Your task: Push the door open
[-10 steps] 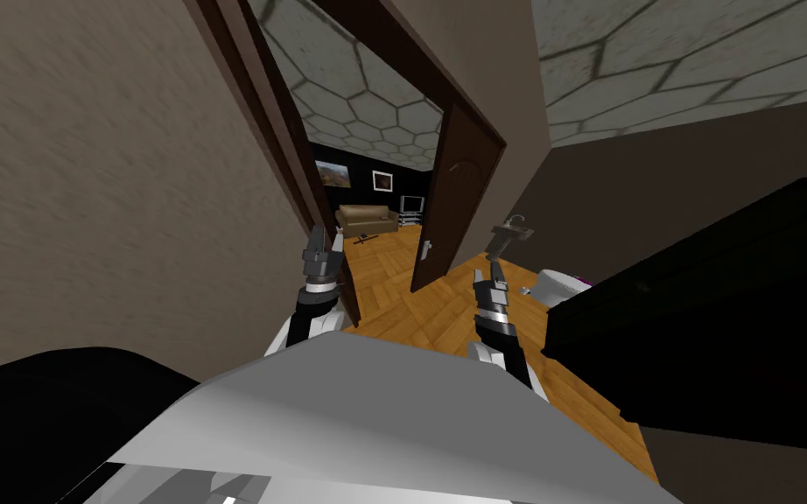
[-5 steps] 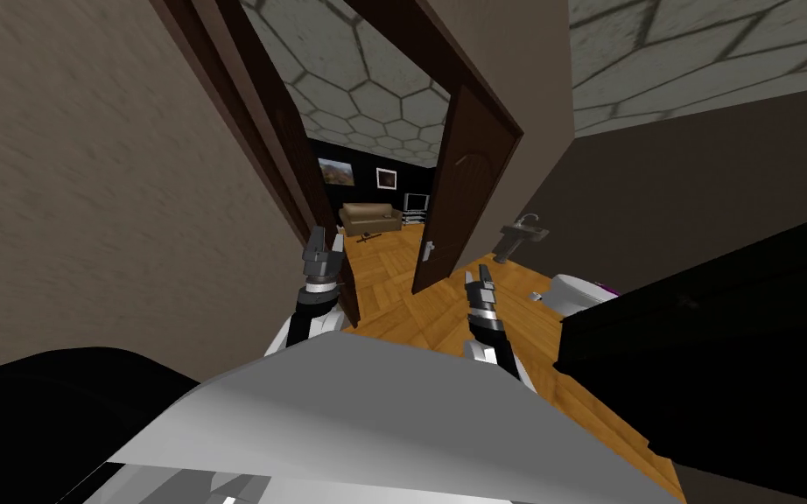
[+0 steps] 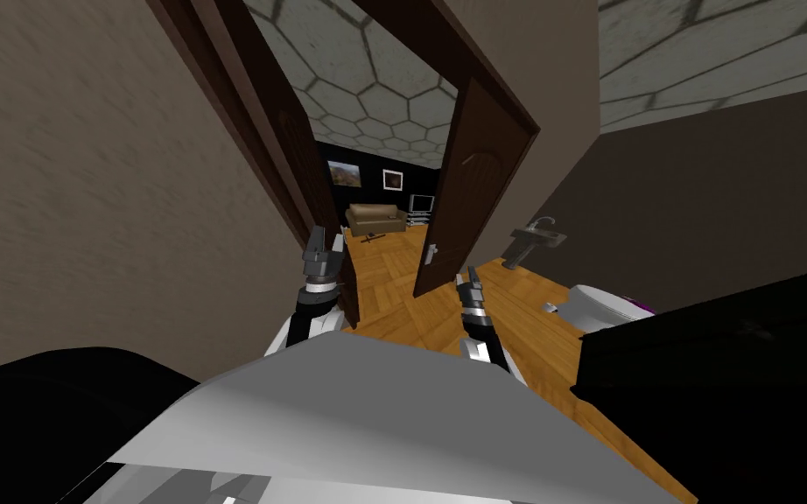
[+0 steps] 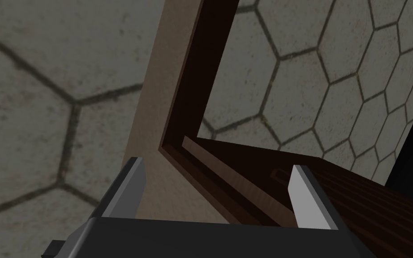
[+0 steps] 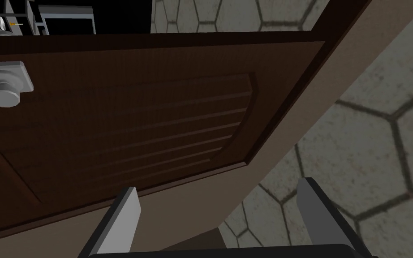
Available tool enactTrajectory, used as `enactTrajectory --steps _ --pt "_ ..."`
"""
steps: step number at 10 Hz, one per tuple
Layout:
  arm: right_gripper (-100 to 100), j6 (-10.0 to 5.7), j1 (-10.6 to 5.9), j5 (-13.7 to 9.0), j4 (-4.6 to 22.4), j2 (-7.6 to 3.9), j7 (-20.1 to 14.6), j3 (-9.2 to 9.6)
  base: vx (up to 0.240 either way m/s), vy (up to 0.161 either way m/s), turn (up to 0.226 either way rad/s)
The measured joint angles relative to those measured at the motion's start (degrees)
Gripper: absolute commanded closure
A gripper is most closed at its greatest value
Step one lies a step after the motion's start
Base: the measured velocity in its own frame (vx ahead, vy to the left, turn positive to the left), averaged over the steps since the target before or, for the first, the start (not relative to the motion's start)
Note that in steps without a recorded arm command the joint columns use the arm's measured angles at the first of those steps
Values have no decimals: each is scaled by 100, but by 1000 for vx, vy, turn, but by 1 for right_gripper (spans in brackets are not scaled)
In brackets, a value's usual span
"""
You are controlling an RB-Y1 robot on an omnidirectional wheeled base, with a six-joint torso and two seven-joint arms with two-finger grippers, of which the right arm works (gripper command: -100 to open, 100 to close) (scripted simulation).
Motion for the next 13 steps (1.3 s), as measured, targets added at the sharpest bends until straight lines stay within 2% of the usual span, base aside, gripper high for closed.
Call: enactTrajectory --steps 1,2,4,6,7,9,13 --pt "-100 -13 -80 -41 154 -64 -43 73 82 -78 121" --pt "-100 2 -169 -110 285 -177 -111 107 92 -77 129" --pt "-100 -98 -308 -235 637 -395 -258 208 95 -83 121" --pt "-100 -108 -482 -342 947 -561 -365 336 61 -76 105" --pt "-100 -120 -524 -361 1047 -588 -388 374 50 -41 61" --pt "-100 -174 -632 -439 1335 -715 -460 489 70 -73 136" --pt "-100 -262 -1012 -689 2046 -1127 -733 705 81 -98 139"
